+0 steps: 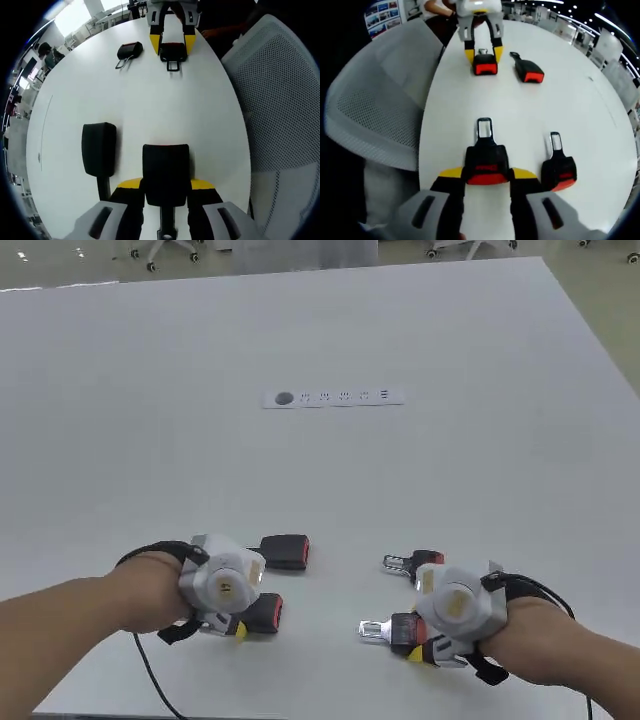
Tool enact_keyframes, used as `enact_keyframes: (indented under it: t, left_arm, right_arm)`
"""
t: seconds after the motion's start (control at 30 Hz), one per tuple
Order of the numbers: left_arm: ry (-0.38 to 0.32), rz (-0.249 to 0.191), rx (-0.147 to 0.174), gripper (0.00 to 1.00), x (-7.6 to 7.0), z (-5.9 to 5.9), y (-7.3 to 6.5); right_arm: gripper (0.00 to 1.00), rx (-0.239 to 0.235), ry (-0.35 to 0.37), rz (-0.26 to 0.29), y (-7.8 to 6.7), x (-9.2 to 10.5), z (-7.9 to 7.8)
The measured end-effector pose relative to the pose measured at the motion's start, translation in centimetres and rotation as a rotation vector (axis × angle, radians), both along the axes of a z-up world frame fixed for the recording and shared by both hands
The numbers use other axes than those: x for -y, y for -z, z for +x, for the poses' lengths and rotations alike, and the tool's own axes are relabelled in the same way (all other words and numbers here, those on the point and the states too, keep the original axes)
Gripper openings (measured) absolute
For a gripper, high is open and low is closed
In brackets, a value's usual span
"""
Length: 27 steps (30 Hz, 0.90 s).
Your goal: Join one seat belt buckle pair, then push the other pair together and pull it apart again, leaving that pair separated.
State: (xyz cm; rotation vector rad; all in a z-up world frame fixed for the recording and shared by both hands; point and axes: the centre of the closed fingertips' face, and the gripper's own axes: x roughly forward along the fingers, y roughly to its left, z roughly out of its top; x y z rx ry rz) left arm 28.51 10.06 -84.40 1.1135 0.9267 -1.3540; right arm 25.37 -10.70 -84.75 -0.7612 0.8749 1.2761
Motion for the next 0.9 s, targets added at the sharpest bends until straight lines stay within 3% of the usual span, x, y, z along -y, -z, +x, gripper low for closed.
enact_keyframes:
  t: [0.57, 0.77, 0.9]
  left_arm:
    - [-0.008, 0.032, -0.014, 0.34, 0.1, -0.1, 0.2]
    - [-0.002, 0.038, -0.018, 0.34, 0.1, -0.1, 0.2]
    - [0.008, 0.044, -0.014, 0.34, 0.1, -0.1, 0.2]
  right_arm:
    - [0.34, 0.006, 0.022, 0.022, -0.1, -0.4, 0.1]
    - [0.34, 0.011, 0.024, 0.027, -0.2, -1.6, 0.1]
    - [0.34, 0.004, 0.065, 0.054, -0.2, -3.0, 0.3]
